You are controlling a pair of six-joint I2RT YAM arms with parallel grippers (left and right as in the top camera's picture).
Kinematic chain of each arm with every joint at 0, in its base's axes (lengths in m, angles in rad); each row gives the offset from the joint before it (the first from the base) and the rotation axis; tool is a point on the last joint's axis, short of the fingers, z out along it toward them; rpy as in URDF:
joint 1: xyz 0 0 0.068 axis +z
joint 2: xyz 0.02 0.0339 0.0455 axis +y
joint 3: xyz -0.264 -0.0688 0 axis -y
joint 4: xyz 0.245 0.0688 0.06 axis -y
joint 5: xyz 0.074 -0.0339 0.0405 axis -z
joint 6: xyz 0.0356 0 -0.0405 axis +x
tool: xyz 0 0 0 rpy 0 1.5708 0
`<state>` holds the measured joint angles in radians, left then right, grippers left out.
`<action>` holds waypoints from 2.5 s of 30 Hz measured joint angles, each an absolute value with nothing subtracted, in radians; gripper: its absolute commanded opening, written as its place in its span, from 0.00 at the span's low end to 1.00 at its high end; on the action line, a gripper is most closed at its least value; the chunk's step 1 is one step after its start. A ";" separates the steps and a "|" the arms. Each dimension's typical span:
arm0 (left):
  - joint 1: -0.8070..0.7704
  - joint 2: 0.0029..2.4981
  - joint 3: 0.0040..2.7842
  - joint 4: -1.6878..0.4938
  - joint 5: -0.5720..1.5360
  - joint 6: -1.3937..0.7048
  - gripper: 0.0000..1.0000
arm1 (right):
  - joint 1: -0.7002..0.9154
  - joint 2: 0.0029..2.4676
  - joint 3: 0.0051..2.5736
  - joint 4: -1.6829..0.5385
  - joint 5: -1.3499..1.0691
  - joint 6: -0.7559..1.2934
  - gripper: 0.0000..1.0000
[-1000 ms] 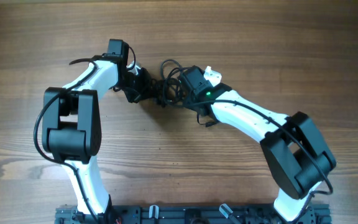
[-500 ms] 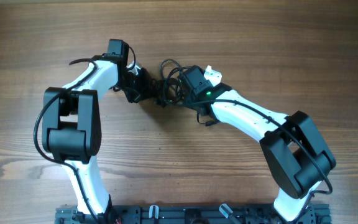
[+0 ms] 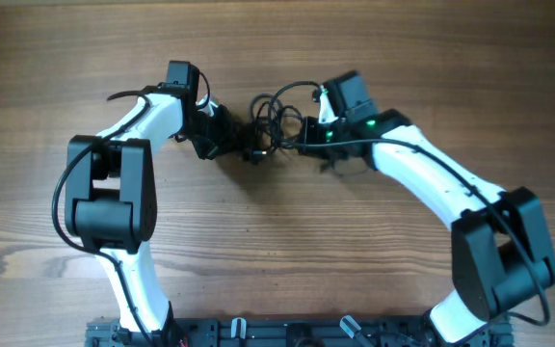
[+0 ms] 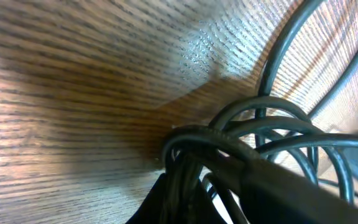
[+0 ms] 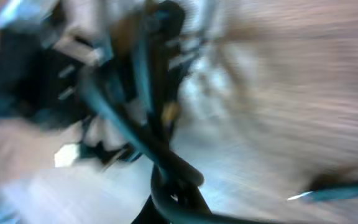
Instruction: Untangle cables
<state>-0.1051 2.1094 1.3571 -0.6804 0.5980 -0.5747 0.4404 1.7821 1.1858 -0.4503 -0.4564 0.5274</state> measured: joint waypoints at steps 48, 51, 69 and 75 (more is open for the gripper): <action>-0.099 2.109 1.357 -0.680 0.599 -0.574 0.08 | 0.685 1.778 1.184 -0.572 -0.256 0.588 0.38; -0.099 2.109 1.357 -0.680 0.599 -0.575 0.08 | 0.679 1.778 1.184 -0.606 -0.121 0.625 0.38; -0.099 2.109 1.357 -0.680 0.599 -0.575 0.08 | 0.677 1.778 1.184 -0.516 -0.114 0.673 0.38; -0.099 2.109 1.357 -0.680 0.599 -0.575 0.08 | 0.677 1.779 1.184 -0.525 -0.278 0.681 0.36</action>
